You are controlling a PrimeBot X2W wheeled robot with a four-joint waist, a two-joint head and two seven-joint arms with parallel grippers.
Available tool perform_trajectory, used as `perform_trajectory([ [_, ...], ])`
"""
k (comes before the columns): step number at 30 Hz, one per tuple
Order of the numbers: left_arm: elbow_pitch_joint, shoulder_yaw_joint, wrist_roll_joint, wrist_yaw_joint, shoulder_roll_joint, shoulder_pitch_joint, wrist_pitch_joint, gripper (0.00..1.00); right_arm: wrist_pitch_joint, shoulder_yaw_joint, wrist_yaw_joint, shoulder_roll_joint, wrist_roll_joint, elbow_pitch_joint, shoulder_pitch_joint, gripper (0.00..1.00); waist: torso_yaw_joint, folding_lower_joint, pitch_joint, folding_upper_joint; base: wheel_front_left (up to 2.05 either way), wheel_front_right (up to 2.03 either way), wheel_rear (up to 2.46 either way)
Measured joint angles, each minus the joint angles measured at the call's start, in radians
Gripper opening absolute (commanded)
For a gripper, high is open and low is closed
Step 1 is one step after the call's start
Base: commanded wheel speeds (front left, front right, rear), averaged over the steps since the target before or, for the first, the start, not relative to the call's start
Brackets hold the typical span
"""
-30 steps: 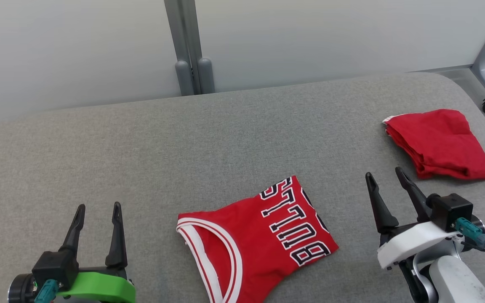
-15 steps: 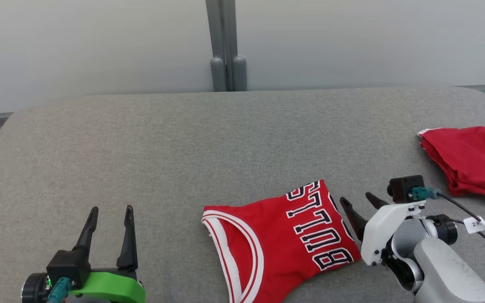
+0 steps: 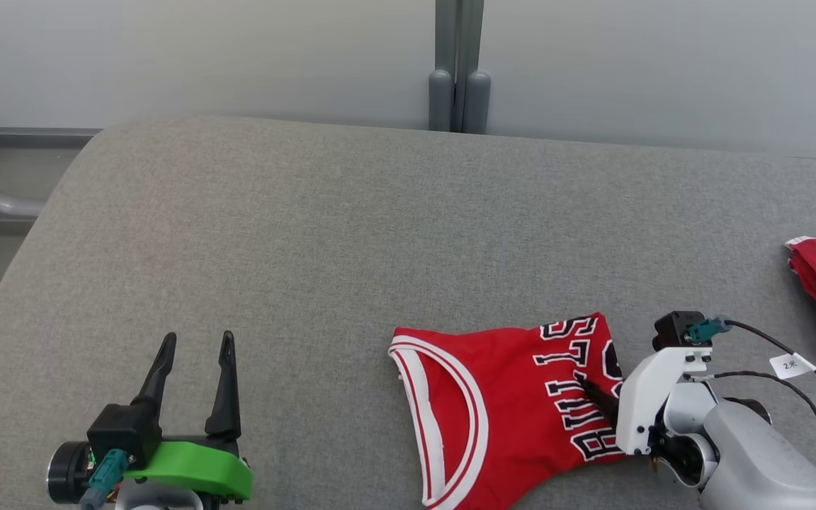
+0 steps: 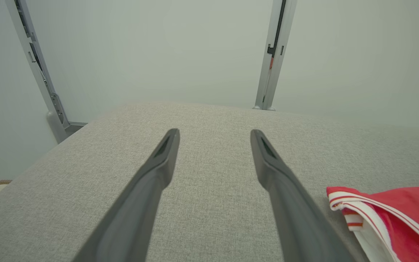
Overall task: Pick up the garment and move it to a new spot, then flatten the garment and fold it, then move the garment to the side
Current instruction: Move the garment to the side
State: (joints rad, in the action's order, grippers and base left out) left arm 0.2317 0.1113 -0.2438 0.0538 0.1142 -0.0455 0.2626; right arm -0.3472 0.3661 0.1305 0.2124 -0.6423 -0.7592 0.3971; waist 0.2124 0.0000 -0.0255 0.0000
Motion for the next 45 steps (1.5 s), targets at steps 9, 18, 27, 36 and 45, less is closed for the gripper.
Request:
perform_trajectory([
  [9, 0.004, -0.002, 0.005, 0.009, -0.008, -0.012, 0.0, 1.0, 0.105, 0.094, 0.0, 0.02, -0.036, 0.017, 0.032, 0.0, -0.004, 0.0, -0.017, 0.0, 0.0, 0.0, 0.0],
  [18, -0.027, 0.02, 0.015, 0.028, -0.016, -0.016, 0.0, 1.0, 0.2, 0.157, 0.0, 0.085, -0.056, 0.041, 0.121, 0.0, -0.099, 0.0, -0.002, 0.0001, 0.0, 0.0, 0.0],
  [27, -0.039, 0.055, 0.02, 0.043, -0.032, -0.048, 0.0, 1.0, 0.225, 0.184, 0.0, 0.128, -0.086, 0.092, 0.194, 0.0, -0.255, 0.0, -0.009, 0.0, 0.0, 0.0, 0.0],
  [36, -0.034, 0.082, 0.04, 0.053, -0.031, -0.097, 0.0, 1.0, 0.259, 0.205, 0.0, 0.136, -0.103, 0.125, 0.243, 0.0, -0.418, 0.0, -0.039, 0.0001, 0.0, 0.0, 0.0],
  [45, -0.03, 0.115, 0.053, 0.062, -0.002, -0.175, -0.003, 1.0, 0.312, 0.211, 0.0, 0.163, -0.127, 0.147, 0.346, 0.0, -0.508, 0.0, -0.132, 0.0001, 0.0, 0.0, 0.0],
])
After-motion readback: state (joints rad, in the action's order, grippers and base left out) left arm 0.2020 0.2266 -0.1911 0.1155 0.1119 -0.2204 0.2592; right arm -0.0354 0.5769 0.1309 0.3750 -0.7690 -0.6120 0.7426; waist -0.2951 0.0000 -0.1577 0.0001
